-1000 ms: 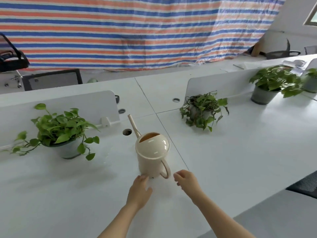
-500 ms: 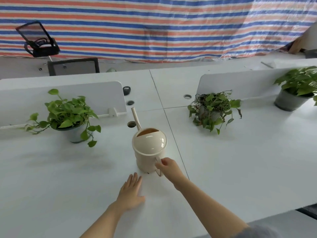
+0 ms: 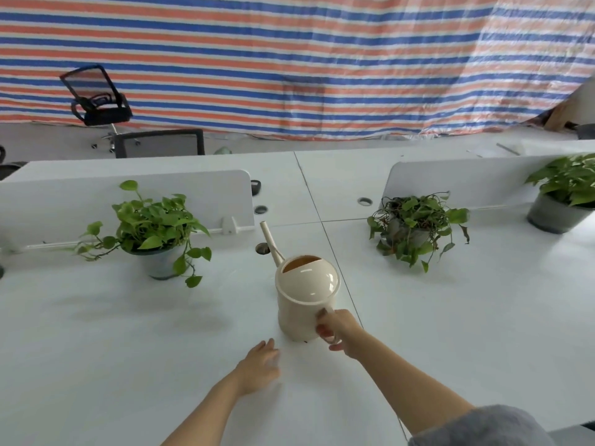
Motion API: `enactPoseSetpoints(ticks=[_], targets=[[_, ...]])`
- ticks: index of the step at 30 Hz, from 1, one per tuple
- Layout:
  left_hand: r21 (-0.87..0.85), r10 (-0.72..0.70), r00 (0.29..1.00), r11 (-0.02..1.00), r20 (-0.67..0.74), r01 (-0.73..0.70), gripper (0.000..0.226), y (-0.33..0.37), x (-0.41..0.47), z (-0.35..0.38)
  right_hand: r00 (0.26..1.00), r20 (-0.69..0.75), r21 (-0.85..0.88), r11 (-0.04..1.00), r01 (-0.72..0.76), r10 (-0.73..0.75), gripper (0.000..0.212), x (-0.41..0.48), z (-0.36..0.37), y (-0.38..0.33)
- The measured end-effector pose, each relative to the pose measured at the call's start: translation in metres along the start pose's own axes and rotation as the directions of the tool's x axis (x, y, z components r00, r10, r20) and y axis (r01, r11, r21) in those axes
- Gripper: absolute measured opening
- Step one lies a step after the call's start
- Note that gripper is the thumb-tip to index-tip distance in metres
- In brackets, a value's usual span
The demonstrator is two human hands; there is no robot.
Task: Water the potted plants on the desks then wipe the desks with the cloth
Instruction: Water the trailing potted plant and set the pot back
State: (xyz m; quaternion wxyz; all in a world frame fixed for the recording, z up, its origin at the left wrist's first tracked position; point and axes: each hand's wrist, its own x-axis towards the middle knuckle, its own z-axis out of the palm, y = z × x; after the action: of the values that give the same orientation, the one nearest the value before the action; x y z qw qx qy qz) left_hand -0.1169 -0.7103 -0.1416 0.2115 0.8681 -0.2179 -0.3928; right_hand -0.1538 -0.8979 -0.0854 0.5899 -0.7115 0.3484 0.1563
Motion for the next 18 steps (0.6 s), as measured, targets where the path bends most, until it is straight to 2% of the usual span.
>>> enactPoseSetpoints(ticks=[2, 3, 4, 6, 7, 9, 11, 12, 13, 15, 18], targets=[[-0.053, -0.018, 1.000, 0.998, -0.006, 0.018, 0.032, 0.004, 0.000, -0.002, 0.999, -0.040, 0.077, 0.996, 0.036, -0.033, 0.011, -0.003, -0.005, 0.005], [-0.104, -0.015, 0.999, 0.995, -0.028, 0.012, 0.024, 0.004, 0.002, -0.003, 0.998, -0.047, 0.108, 0.993, 0.049, -0.044, 0.010, -0.005, -0.009, 0.009], [-0.166, -0.015, 0.998, 0.986, -0.066, 0.004, 0.024, 0.003, 0.005, -0.004, 0.997, -0.053, 0.138, 0.988, 0.065, -0.058, 0.010, -0.008, -0.012, 0.013], [-0.314, -0.057, 0.978, 0.949, -0.203, -0.010, 0.037, 0.002, 0.014, -0.008, 0.993, -0.073, 0.165, 0.981, 0.101, -0.090, 0.006, -0.016, -0.022, 0.022], [-0.385, -0.094, 0.962, 0.923, -0.258, -0.013, 0.040, 0.006, 0.018, -0.011, 0.991, -0.083, 0.166, 0.979, 0.117, -0.105, 0.011, -0.021, -0.031, 0.026], [-0.523, -0.135, 0.931, 0.849, -0.339, -0.067, 0.031, 0.019, 0.018, -0.019, 0.987, -0.080, 0.152, 0.977, 0.153, -0.142, 0.022, -0.031, -0.049, 0.031], [-0.704, -0.148, 0.934, 0.698, -0.325, -0.134, 0.013, 0.042, 0.017, -0.029, 0.981, -0.062, 0.120, 0.975, 0.189, -0.183, 0.024, -0.044, -0.073, 0.034], [-0.776, -0.130, 0.944, 0.609, -0.303, -0.165, 0.014, 0.054, 0.019, -0.033, 0.979, -0.050, 0.092, 0.976, 0.199, -0.196, 0.024, -0.051, -0.085, 0.035], [-0.817, -0.088, 0.954, 0.542, -0.286, -0.195, 0.025, 0.067, 0.020, -0.037, 0.978, -0.039, 0.066, 0.976, 0.208, -0.205, 0.024, -0.057, -0.099, 0.038], [-0.846, 0.005, 0.960, 0.472, -0.279, -0.248, 0.050, 0.093, 0.028, -0.042, 0.973, -0.005, 0.031, 0.973, 0.229, -0.229, 0.021, -0.068, -0.124, 0.043], [-0.922, 0.037, 0.969, 0.299, -0.245, -0.245, 0.056, 0.130, 0.043, -0.050, 0.970, 0.048, 0.021, 0.971, 0.239, -0.240, 0.019, -0.079, -0.149, 0.053]])
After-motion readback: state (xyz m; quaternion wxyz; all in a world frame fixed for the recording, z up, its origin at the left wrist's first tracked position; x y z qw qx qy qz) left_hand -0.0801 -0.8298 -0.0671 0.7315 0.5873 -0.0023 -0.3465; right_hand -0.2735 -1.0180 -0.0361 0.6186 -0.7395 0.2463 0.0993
